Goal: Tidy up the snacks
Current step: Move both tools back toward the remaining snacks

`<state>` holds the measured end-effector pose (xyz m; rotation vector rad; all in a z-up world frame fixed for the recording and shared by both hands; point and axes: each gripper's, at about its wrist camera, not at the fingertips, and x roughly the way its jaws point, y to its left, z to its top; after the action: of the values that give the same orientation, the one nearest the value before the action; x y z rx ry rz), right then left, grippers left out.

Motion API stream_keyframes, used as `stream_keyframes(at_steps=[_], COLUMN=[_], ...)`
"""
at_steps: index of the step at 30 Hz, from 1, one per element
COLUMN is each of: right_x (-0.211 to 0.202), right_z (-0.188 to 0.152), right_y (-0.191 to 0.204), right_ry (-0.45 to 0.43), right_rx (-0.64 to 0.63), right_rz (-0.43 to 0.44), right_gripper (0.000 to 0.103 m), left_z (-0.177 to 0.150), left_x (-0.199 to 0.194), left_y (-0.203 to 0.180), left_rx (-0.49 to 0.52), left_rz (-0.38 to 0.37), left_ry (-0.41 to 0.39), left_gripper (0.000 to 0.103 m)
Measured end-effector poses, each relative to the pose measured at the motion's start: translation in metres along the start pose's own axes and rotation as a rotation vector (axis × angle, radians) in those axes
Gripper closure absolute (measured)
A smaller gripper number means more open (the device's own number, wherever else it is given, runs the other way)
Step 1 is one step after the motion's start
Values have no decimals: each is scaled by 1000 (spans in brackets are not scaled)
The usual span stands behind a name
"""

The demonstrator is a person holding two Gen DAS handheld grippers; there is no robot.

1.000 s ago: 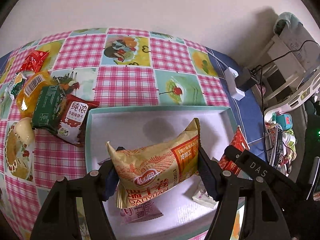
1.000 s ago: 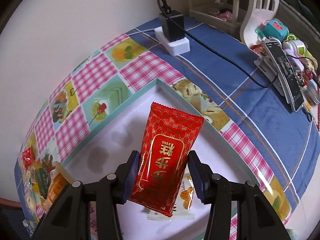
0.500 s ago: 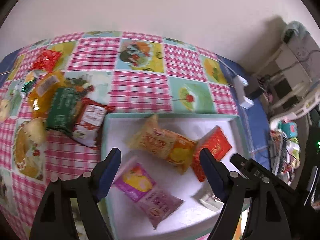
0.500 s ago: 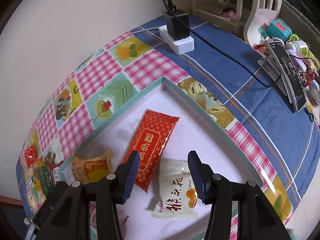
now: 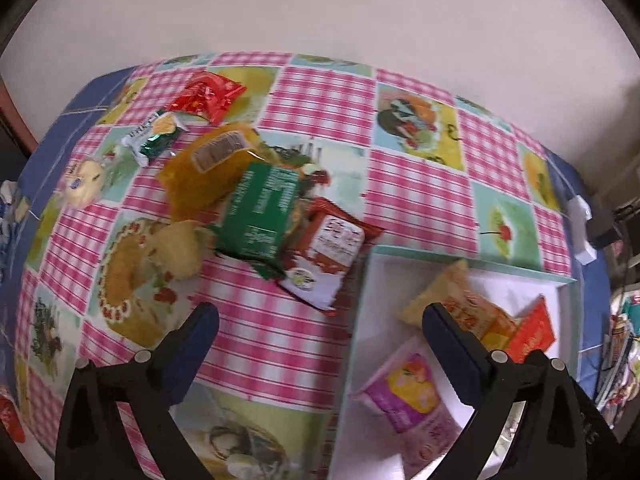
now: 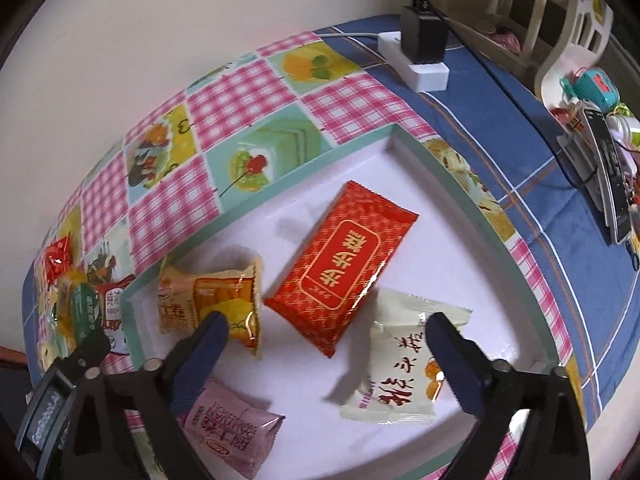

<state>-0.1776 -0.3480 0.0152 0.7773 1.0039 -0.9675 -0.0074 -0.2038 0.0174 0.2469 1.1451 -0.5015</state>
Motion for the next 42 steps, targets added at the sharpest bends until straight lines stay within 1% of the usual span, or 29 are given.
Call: stream_keyframes(at_steps=[4,6,9,11,12,15,22,25,29,33,39,42], right_x=[-1,-1,-2,-2,-2,-1,0,-2,-10,-13,-10,-9], right_z=[1,1,3,4,4,4,3,1,-5,-17,-33,-41], right_y=[2,5,12,17,21,31,62,77,104,133,167,184], right_ry=[-3,-9,-15,-21,-24,-33,-57,-78,-121,-143,-127,-129], right_rx=[-3,-7,-22,-33,-41,-62,-138,-173,-243,-315,-372,-406], right_rz=[-5,-9,-3,4,8,16,43,66,103,139,183,197], right_gripper=[0,0,0,0,0,0,0,0,0,0,1,7], left_z=[3,7,11,15,17,24,40,45,52,53,49,46], left_x=[-1,-2,-6,-9,-10,-12,-7,-3,-1,0,0,1], left_y=[2,5,12,18,21,34,72,93,129,161,204,217], left_rx=[25,26,7,-11,-19,-45,-140,-183,-267,-325,-409,-445], left_rz=[58,75,95,139,146,136,156,164,165,172,158,148], left_ry=[-9,-18,-29,-32,-34,-38,-28,-19,-9,6,26,37], left_gripper=[2,2,2,2,2,2,2,2,2,2,2,2])
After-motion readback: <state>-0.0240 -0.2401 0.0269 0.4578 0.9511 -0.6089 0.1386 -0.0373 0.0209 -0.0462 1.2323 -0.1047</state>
